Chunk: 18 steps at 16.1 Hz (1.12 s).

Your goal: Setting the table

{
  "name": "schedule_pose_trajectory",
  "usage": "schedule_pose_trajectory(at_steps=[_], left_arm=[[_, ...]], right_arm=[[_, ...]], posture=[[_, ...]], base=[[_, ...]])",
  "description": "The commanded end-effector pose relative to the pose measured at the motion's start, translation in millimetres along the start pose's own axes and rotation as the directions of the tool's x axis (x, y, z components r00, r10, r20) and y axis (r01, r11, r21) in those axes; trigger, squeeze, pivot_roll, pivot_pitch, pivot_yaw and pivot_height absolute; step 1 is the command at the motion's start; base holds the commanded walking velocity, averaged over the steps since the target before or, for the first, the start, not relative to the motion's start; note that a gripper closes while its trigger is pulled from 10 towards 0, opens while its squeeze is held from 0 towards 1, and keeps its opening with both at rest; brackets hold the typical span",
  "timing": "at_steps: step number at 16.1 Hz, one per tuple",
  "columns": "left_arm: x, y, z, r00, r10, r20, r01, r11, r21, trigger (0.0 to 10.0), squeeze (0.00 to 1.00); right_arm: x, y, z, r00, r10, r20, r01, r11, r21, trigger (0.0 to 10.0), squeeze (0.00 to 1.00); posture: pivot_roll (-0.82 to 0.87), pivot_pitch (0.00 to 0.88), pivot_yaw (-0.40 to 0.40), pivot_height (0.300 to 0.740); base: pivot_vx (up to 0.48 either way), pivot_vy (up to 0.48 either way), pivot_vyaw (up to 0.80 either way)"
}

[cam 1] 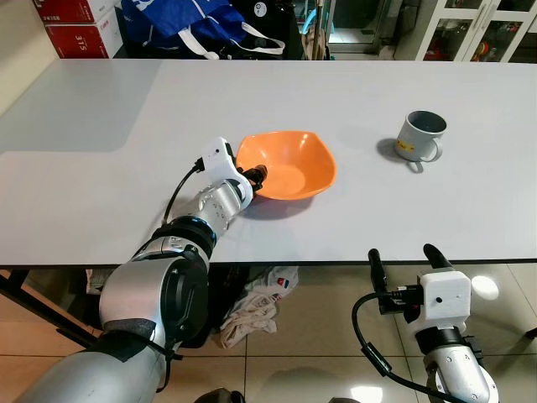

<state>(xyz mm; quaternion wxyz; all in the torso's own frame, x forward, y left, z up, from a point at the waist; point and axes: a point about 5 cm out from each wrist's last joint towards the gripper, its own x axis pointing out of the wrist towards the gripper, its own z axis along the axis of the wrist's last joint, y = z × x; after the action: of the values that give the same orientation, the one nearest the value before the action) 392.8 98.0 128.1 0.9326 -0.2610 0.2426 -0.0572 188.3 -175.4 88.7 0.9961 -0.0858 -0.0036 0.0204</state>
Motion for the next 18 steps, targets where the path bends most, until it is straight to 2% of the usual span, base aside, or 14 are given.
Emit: schedule_pose_trajectory(at_steps=[1, 4, 5, 6, 8, 11, 13, 15, 16, 18], left_arm=[[-0.6, 3.2, 3.5, 0.999, 0.036, -0.002, -0.036, 0.998, 0.046, 10.0, 1.0], [-1.3, 1.8, 13.0, 0.999, 0.032, 0.039, -0.036, 0.994, 0.105, 10.0, 1.0], [-1.4, -0.6, 16.1, 0.998, 0.023, 0.053, -0.03, 0.991, 0.127, 10.0, 0.21], [-1.7, -7.4, 22.5, 0.997, -0.009, 0.078, -0.002, 0.989, 0.146, 10.0, 0.0], [-3.0, -23.3, 36.2, 0.987, -0.084, 0.136, 0.056, 0.978, 0.2, 10.0, 0.0], [-3.8, -36.2, 40.5, 0.977, -0.156, 0.146, 0.114, 0.959, 0.26, 10.0, 0.0], [-4.8, -34.7, 44.6, 0.976, -0.149, 0.162, 0.081, 0.928, 0.364, 10.0, 0.0], [-7.3, -30.8, 52.1, 0.968, -0.159, 0.197, 0.048, 0.88, 0.473, 10.0, 0.0], [-8.2, -27.0, 52.9, 0.967, -0.157, 0.203, 0.022, 0.84, 0.542, 10.0, 0.0], [-10.5, -16.7, 52.2, 0.963, -0.166, 0.214, 0.005, 0.8, 0.6, 10.0, 0.0]], right_arm=[[0.5, 1.8, 1.2, 1.0, 0.009, 0.0, -0.009, 1.0, -0.009, 10.0, 0.0], [2.4, 2.5, 0.8, 1.0, 0.009, 0.001, -0.009, 1.0, -0.005, 10.0, 0.0], [2.9, 2.7, 0.5, 1.0, 0.01, 0.002, -0.01, 1.0, -0.005, 10.0, 0.0], [3.8, 2.9, 0.1, 1.0, 0.011, 0.002, -0.011, 1.0, -0.004, 10.0, 0.0], [5.4, 3.3, -1.0, 1.0, 0.013, 0.004, -0.013, 1.0, -0.002, 10.0, 0.0], [7.2, 4.2, -1.8, 1.0, 0.017, 0.006, -0.017, 1.0, -0.001, 10.0, 0.0], [8.8, 5.2, -2.4, 1.0, 0.017, 0.009, -0.017, 1.0, 0.002, 10.0, 0.0], [10.8, 5.8, -3.7, 1.0, 0.015, 0.009, -0.015, 1.0, 0.006, 10.0, 0.0], [12.2, 6.1, -4.6, 1.0, 0.016, 0.01, -0.017, 1.0, 0.009, 10.0, 0.0], [15.9, 7.1, -6.4, 1.0, 0.023, 0.014, -0.023, 1.0, 0.013, 10.0, 0.0]], posture=[[-0.24, 0.033, 0.035, 0.74], [-0.24, 0.028, 0.035, 0.74], [-0.23, 0.024, 0.035, 0.74], [-0.23, 0.023, 0.035, 0.74], [-0.22, 0.016, 0.035, 0.74], [-0.22, 0.008, 0.036, 0.74], [-0.21, 0.0, 0.041, 0.74], [-0.2, 0.0, 0.042, 0.74], [-0.19, 0.0, 0.039, 0.74], [-0.17, 0.0, 0.042, 0.74]], base=[[0.0, 0.0, 0.0], [0.0, 0.0, 0.0], [0.0, 0.0, 0.0], [0.0, 0.0, 0.0], [0.0, 0.0, 0.0], [0.0, 0.0, 0.0], [0.0, 0.0, 0.0], [0.0, 0.0, 0.0], [0.0, 0.0, 0.0], [0.0, 0.0, 0.0]])
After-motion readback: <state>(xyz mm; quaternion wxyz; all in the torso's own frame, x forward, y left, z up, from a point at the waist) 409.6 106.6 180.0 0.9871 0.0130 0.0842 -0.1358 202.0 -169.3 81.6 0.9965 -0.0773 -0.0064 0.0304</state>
